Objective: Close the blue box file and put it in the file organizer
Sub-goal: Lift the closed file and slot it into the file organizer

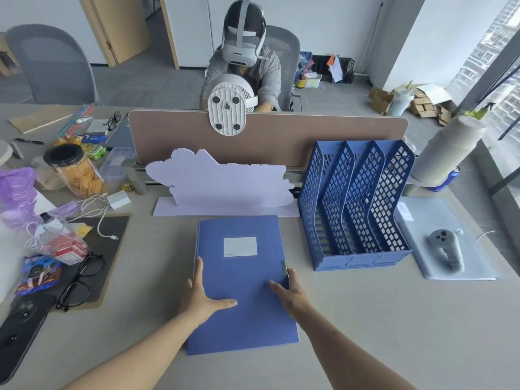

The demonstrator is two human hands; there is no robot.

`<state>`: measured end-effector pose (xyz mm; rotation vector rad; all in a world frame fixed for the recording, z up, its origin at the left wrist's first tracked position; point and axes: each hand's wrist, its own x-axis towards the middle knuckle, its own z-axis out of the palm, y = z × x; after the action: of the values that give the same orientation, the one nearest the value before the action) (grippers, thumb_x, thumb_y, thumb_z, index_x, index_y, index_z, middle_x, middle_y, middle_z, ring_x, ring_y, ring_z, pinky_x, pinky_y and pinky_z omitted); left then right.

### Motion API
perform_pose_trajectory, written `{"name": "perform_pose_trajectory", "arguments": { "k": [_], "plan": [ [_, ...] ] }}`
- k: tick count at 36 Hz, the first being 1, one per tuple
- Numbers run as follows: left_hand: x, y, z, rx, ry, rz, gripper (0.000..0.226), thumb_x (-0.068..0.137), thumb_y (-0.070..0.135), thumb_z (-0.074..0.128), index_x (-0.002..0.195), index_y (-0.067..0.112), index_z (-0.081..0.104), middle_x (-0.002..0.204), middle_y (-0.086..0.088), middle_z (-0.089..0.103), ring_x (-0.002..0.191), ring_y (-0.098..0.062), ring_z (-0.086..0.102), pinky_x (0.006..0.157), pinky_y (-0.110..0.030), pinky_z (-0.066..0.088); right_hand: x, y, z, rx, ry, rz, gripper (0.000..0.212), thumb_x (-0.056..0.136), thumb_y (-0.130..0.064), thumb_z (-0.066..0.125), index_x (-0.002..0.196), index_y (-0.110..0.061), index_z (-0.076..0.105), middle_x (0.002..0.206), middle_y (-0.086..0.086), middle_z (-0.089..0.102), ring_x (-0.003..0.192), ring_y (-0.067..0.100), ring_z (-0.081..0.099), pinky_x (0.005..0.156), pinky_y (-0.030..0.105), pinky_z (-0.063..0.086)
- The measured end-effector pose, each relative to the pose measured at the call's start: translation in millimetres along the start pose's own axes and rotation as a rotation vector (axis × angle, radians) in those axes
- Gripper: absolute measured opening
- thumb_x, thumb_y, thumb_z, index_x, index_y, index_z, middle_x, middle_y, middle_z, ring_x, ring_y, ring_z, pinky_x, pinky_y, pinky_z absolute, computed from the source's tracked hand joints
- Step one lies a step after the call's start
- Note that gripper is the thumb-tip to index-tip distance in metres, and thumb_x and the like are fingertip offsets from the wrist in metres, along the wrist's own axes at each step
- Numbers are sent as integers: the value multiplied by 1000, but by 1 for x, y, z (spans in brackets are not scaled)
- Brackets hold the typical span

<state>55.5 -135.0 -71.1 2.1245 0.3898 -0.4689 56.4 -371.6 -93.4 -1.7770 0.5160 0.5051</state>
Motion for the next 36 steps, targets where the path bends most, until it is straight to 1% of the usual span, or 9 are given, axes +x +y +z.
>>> {"name": "perform_pose_trajectory", "arguments": {
  "k": [4,10,12,15,20,27,31,34,36],
  "plan": [
    [-5,4,-9,-59,17,62,143,54,36,95,150,52,-9,159,-13,14,147,-28,25,95,-38,39,-21,-21,-7,66,-31,-102,54,90,-32,64,137,-35,38,135,-2,58,118,14,59,85,16,50],
    [-6,30,-36,-130,33,230,139,56,26,96,150,53,-3,149,-6,26,140,-23,30,96,-35,38,-50,-67,-35,50,-27,-240,60,82,-59,61,135,-51,35,134,-8,57,126,13,53,111,39,39],
    [-5,43,-43,-133,13,287,138,58,26,95,151,51,-4,154,-2,24,144,-20,26,103,-38,37,-58,-85,-50,22,24,-261,69,74,-68,60,136,-58,29,123,-1,64,108,13,63,95,37,50],
    [-4,65,-48,-121,-31,370,138,59,26,94,152,49,-5,158,2,21,148,-19,20,112,-41,30,-76,-112,-78,7,63,-303,64,87,-48,64,139,-49,27,108,5,69,73,7,65,63,32,54],
    [-3,112,-35,-94,-169,503,138,61,26,93,151,46,-9,150,25,8,142,-1,12,118,-37,22,-120,-148,-128,-85,47,-268,45,89,-36,66,127,-31,43,103,1,59,67,13,57,62,39,58],
    [-9,189,13,-43,-400,591,135,59,34,92,150,48,-6,149,17,21,143,-10,25,113,-36,34,-162,-166,-182,-223,390,-211,58,73,-40,72,119,-20,44,110,-1,56,78,25,62,66,51,62],
    [-12,237,39,5,-479,649,140,41,80,76,156,34,11,159,10,24,149,-16,22,112,-33,32,-186,-164,-197,-402,607,-254,62,70,-47,71,118,-19,43,113,4,60,101,32,59,82,42,53],
    [-22,271,54,-148,-550,517,114,60,64,80,153,46,16,163,11,21,145,-21,35,105,-50,46,-196,-161,-201,-408,688,-279,57,75,-41,71,118,-16,41,111,5,60,94,31,56,73,36,45],
    [-29,294,58,-252,-640,403,117,50,70,82,147,58,18,161,6,28,140,-33,43,92,-52,53,-195,-159,-201,-385,733,-299,54,75,-42,70,111,-19,39,105,3,60,88,31,57,65,35,42]
  ]
}}
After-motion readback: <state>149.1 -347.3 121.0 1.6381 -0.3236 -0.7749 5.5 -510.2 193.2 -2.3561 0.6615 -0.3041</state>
